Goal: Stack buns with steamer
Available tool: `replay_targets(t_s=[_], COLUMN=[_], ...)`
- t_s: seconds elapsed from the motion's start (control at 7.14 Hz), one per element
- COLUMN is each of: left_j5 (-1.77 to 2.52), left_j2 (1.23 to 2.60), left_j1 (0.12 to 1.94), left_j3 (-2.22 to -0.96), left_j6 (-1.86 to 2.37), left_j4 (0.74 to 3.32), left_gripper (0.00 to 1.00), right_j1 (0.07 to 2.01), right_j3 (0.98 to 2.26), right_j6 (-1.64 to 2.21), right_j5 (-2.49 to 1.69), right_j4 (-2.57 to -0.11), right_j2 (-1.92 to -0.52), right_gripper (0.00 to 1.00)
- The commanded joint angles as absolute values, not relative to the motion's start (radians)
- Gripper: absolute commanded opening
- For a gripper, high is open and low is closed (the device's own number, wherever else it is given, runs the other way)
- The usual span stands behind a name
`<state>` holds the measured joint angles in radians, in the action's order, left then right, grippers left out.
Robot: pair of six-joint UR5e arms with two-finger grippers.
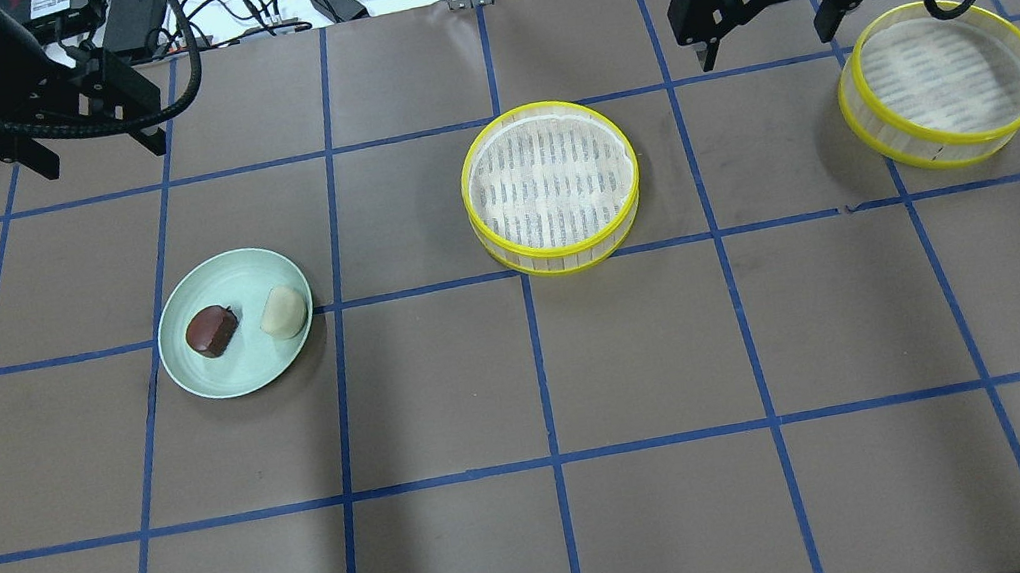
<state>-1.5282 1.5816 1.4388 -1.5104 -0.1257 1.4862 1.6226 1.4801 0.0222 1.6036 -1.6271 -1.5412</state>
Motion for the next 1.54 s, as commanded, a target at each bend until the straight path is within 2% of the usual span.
replay_targets(t_s=[0.0, 0.28, 0.56, 0.84, 1.12, 1.4], left_j5=[-1.528, -1.523, -1.528, -1.525, -1.464, -1.434], left_j2=[1.582, 1.588, 1.604, 1.623, 1.693, 1.773], left_j1=[1.436, 1.431, 1.43, 1.407, 1.405, 1.404], left_j3=[-1.512, -1.513, -1.52, -1.609, -1.728, -1.756], left_j6=[-0.126, -0.124, -0.124, -0.165, -0.236, -0.308], left_j4=[1.485, 1.483, 1.485, 1.45, 1.36, 1.335], left_gripper=[1.0, 1.0, 1.0, 1.0, 1.0, 0.97], right_j1=[1.623, 1.553, 1.325, 1.177, 1.074, 1.014], right_j3=[1.48, 1.457, 1.421, 1.401, 1.397, 1.393], right_j6=[0.041, 0.017, -0.146, -0.268, -0.397, -0.567], right_j5=[1.603, 1.606, 1.512, 1.549, 1.56, 1.557], right_j4=[-1.667, -1.681, -1.704, -1.764, -1.943, -1.997], right_j2=[-1.539, -1.464, -1.363, -1.274, -1.159, -1.094], right_gripper=[1.0, 1.0, 1.0, 1.0, 1.0, 1.0])
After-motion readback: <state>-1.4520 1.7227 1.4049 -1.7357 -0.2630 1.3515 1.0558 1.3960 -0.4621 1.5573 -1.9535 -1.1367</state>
